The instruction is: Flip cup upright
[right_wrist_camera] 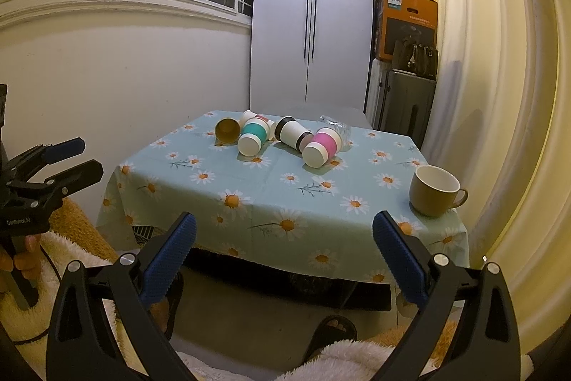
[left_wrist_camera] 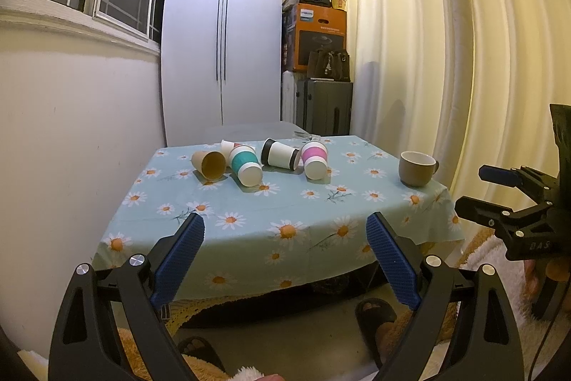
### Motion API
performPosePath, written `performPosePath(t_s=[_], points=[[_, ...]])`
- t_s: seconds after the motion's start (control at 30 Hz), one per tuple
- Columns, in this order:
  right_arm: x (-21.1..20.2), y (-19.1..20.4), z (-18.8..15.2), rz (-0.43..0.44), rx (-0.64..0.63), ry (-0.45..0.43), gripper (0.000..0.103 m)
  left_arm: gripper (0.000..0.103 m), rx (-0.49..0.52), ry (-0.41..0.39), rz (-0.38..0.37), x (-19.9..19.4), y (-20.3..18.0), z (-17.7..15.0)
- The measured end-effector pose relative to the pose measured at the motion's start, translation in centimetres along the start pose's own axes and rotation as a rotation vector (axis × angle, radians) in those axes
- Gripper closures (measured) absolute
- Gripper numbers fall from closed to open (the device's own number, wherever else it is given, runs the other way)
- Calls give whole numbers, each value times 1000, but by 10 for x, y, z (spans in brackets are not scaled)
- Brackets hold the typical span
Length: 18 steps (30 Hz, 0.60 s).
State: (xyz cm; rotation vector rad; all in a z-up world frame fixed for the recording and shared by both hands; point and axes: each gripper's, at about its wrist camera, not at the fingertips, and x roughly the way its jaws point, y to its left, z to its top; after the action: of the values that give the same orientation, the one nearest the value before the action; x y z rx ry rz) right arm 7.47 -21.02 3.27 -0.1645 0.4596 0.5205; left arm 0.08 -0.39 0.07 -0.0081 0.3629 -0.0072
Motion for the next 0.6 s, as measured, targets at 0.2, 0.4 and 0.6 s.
performPosePath(t_s=[0.2,0.4,0.6], points=[[2,1,0,0,-7,4,5,13,-3,4,0,1,0,-1],[9,0,5,7,0,44,5,13,17,16,-8,2,-5,-1],[32,-12,33,21,21,94,5,13,33,77,-54,24,-8,17]])
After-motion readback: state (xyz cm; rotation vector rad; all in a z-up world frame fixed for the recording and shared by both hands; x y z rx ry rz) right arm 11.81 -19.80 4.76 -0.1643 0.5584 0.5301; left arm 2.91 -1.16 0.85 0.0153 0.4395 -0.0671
